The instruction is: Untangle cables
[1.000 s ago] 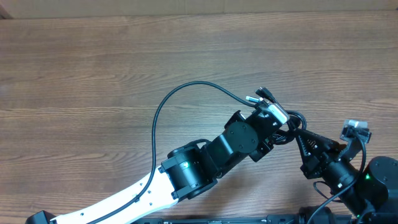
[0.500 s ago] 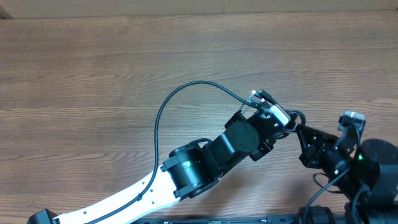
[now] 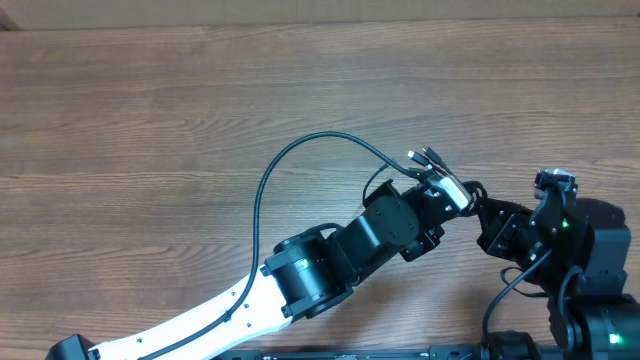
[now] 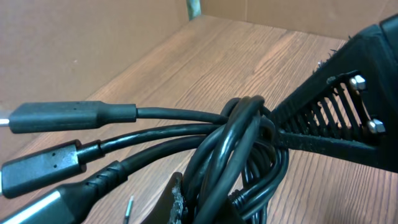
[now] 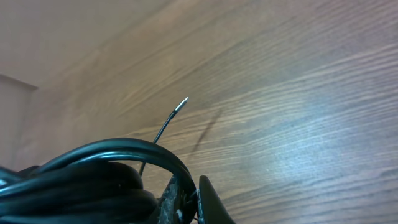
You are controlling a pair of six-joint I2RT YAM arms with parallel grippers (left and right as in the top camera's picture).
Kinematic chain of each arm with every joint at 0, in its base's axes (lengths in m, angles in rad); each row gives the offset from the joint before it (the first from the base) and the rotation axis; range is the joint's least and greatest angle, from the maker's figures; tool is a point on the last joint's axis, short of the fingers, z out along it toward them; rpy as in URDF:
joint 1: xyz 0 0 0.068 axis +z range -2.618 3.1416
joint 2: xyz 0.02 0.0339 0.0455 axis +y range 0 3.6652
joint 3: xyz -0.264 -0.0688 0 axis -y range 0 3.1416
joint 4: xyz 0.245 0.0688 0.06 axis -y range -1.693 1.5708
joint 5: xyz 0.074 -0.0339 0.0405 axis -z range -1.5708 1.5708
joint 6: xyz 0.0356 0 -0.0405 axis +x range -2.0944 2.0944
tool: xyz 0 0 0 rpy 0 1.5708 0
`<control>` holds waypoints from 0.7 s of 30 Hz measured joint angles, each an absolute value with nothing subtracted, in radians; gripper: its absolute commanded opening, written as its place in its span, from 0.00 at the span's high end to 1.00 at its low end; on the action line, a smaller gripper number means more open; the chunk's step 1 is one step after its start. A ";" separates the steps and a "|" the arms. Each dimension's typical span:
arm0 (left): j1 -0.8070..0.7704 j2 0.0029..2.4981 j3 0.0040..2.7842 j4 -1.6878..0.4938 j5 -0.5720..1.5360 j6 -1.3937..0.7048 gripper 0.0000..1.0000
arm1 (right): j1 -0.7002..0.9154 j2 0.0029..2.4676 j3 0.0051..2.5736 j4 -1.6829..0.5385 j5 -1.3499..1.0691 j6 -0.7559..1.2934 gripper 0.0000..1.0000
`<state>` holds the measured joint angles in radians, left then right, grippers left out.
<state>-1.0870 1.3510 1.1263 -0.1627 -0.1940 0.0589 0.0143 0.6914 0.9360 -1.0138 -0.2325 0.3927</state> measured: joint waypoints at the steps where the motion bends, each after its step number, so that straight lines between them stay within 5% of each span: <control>1: -1.087 1.353 1.124 -0.163 -0.192 0.059 0.96 | 0.015 0.698 0.936 -1.018 -0.230 0.392 0.96; 21: -1.112 1.362 1.120 -0.198 -0.229 0.112 0.96 | 0.028 0.717 0.937 -1.095 -0.149 0.622 0.96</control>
